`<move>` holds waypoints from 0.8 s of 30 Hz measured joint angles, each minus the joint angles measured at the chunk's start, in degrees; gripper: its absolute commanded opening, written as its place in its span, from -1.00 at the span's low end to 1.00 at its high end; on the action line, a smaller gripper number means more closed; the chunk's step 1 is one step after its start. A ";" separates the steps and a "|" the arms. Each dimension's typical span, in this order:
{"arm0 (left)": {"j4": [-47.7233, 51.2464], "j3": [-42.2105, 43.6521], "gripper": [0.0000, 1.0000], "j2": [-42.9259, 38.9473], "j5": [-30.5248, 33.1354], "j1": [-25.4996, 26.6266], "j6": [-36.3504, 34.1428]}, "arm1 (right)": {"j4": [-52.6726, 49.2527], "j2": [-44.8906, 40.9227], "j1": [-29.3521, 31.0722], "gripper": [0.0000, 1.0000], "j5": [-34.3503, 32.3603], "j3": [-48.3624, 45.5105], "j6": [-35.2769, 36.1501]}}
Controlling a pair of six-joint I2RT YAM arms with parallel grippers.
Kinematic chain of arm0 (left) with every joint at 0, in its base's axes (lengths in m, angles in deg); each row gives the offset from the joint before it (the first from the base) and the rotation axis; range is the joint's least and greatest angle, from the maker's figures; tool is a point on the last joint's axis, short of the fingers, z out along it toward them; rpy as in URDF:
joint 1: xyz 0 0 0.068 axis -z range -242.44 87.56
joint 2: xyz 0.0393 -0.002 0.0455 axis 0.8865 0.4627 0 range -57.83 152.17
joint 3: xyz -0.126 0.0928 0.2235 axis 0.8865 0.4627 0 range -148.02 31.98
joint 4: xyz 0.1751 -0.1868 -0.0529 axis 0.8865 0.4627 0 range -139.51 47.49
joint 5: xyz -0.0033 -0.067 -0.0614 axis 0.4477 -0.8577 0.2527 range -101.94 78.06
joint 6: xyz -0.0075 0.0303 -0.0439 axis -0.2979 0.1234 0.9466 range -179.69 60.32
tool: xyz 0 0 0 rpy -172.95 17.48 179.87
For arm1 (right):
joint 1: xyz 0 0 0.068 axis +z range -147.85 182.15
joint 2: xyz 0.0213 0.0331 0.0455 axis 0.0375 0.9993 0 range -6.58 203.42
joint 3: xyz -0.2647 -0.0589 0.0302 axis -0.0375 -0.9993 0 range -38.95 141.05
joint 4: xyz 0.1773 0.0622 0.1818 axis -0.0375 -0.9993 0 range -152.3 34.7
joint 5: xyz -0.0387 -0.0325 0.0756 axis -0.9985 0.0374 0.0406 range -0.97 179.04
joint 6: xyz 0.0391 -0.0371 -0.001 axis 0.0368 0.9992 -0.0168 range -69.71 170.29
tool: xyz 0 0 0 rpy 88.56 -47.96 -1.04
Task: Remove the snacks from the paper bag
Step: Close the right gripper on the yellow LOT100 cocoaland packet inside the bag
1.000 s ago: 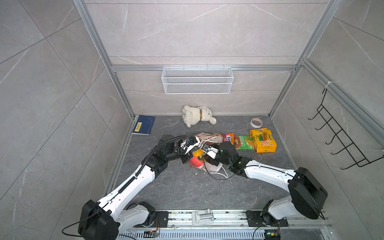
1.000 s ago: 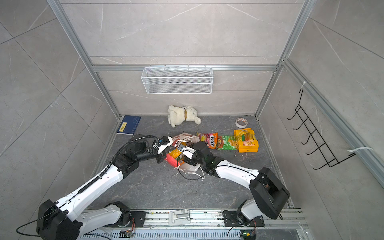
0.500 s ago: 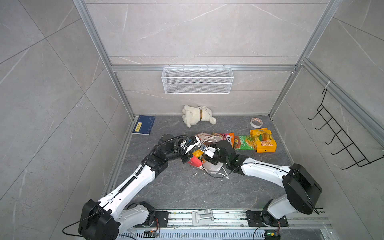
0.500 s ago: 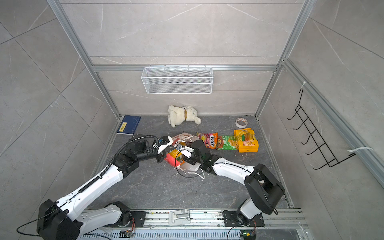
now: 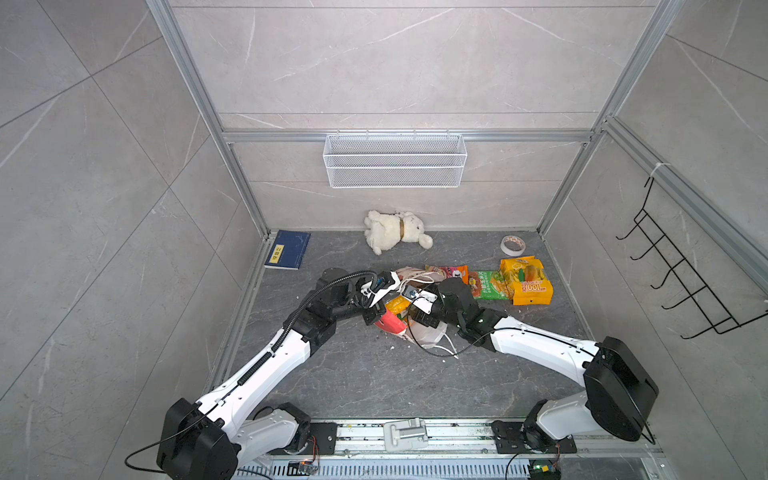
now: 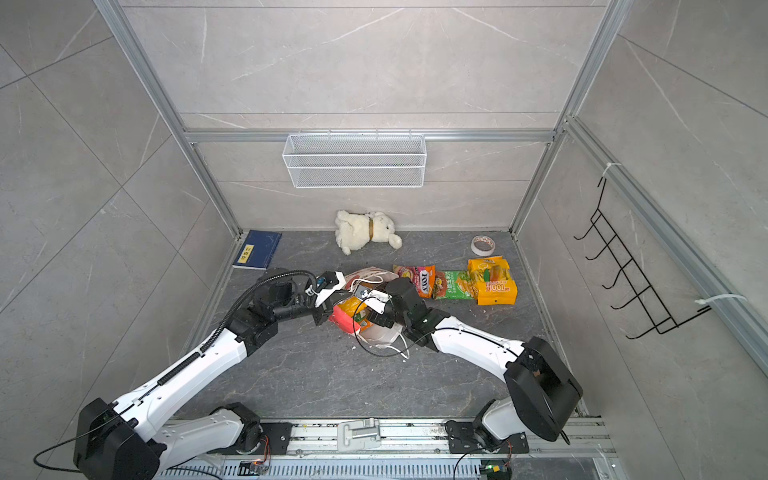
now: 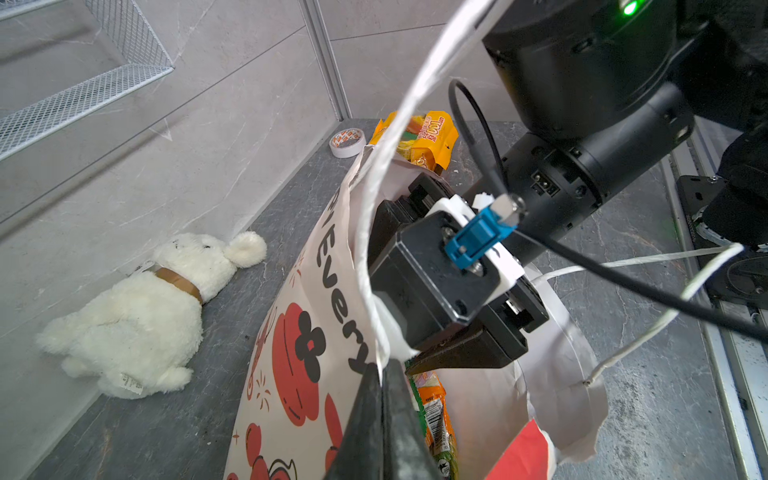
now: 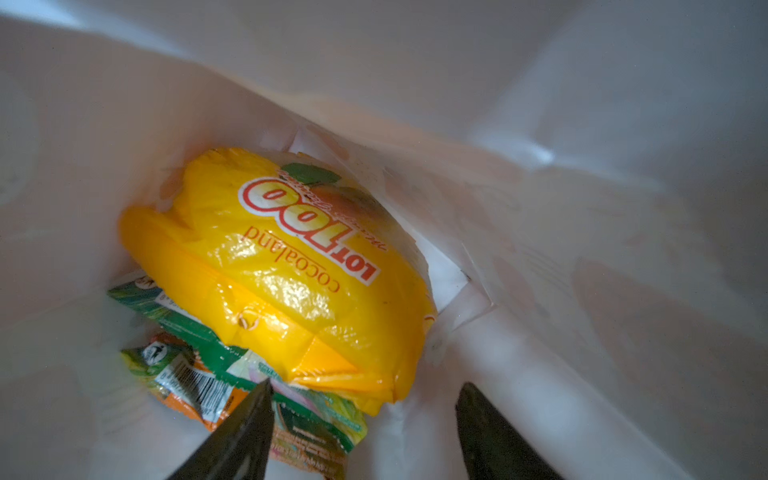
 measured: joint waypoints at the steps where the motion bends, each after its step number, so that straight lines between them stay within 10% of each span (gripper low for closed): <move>1: -0.09 0.00 -1.00 0.00 0.07 -0.04 0.00 | 0.68 0.66 0.02 0.50 -0.02 0.02 0.39; 13: -1.07 0.00 -1.00 0.11 0.94 -0.57 0.02 | 7.76 7.74 0.00 0.48 -0.26 0.87 1.64; 24: -2.08 0.11 -1.00 0.15 1.77 -0.76 0.09 | 12.11 11.58 -0.11 -0.42 -0.39 2.05 -0.48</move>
